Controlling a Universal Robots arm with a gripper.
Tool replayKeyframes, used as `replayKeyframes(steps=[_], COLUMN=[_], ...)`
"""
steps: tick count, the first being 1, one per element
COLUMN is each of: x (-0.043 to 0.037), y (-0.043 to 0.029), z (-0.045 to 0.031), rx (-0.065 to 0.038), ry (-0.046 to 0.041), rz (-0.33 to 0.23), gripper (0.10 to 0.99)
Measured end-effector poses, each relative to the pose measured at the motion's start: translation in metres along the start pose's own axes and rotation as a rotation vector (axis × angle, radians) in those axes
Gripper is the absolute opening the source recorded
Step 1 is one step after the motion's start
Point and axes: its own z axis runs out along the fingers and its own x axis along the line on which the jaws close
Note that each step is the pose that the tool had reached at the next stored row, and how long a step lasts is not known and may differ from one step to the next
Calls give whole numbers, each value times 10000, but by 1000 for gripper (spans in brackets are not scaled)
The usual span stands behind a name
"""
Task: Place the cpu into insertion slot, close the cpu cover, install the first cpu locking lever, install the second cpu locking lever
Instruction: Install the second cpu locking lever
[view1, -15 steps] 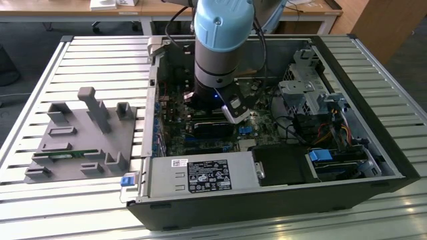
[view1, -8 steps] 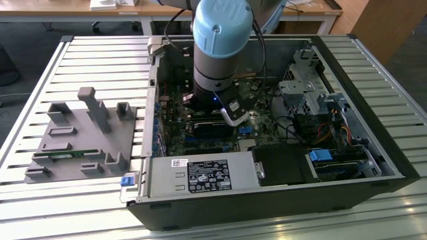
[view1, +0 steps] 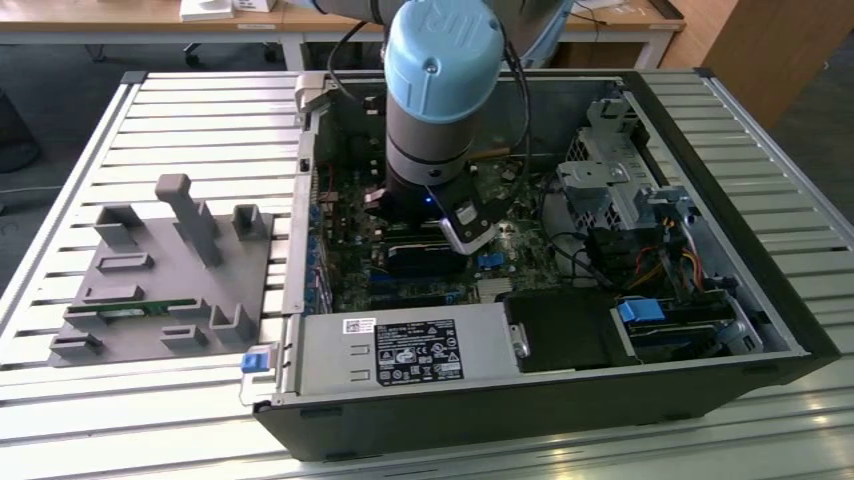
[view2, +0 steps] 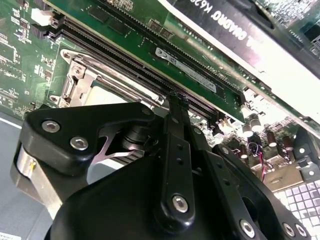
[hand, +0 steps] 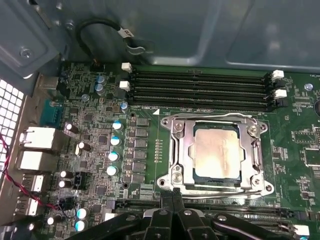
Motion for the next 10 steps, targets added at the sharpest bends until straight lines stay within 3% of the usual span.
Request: replayKeyframes(steps=[10], x=[20], y=[-13], z=[42], rx=[-187], ry=[-5], rz=[-1], gripper=[106])
